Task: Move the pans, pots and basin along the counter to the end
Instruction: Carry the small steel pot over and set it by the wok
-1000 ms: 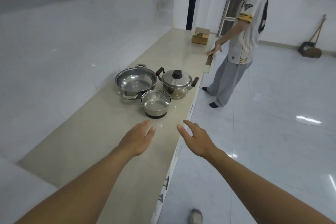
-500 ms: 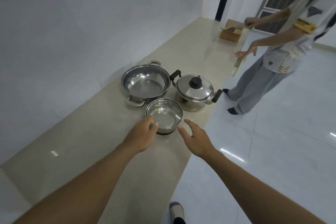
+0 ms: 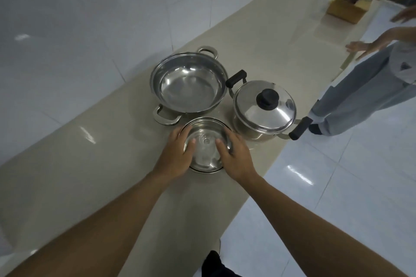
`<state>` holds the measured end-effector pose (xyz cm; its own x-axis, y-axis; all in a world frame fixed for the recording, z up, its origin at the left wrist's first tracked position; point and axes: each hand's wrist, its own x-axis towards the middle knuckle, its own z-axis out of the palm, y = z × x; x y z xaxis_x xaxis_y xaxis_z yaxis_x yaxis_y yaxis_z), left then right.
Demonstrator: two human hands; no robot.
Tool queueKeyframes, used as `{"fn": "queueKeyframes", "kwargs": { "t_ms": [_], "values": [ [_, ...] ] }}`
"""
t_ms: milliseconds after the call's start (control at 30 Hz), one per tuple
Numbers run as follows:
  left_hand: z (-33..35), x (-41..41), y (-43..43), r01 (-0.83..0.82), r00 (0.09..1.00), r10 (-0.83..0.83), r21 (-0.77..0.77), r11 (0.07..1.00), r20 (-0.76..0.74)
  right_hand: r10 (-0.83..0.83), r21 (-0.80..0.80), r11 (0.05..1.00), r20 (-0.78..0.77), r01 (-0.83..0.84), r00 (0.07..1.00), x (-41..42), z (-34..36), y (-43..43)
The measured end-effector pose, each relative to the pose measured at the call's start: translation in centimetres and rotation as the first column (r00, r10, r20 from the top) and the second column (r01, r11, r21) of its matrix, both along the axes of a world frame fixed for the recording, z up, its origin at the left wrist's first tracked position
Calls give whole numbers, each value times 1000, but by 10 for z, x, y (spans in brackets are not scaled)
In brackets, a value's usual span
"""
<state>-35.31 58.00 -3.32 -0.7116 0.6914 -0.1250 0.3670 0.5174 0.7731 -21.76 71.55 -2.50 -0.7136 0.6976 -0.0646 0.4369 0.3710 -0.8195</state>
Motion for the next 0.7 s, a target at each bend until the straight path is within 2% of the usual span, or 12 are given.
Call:
{"fn": "queueKeyframes", "kwargs": {
  "t_ms": [167,433,700],
  "values": [
    [-14,4,4,-35,999,33,52,998,37,-24,-34,999,-75,22,997,-9,-15,0],
    [-17,8,4,-94,992,90,45,995,85,-97,-109,990,-122,84,988,-12,-16,-5],
    [5,22,-31,-232,972,234,83,969,-11,7,-84,996,-216,-25,976,-19,6,-28]
  ]
}}
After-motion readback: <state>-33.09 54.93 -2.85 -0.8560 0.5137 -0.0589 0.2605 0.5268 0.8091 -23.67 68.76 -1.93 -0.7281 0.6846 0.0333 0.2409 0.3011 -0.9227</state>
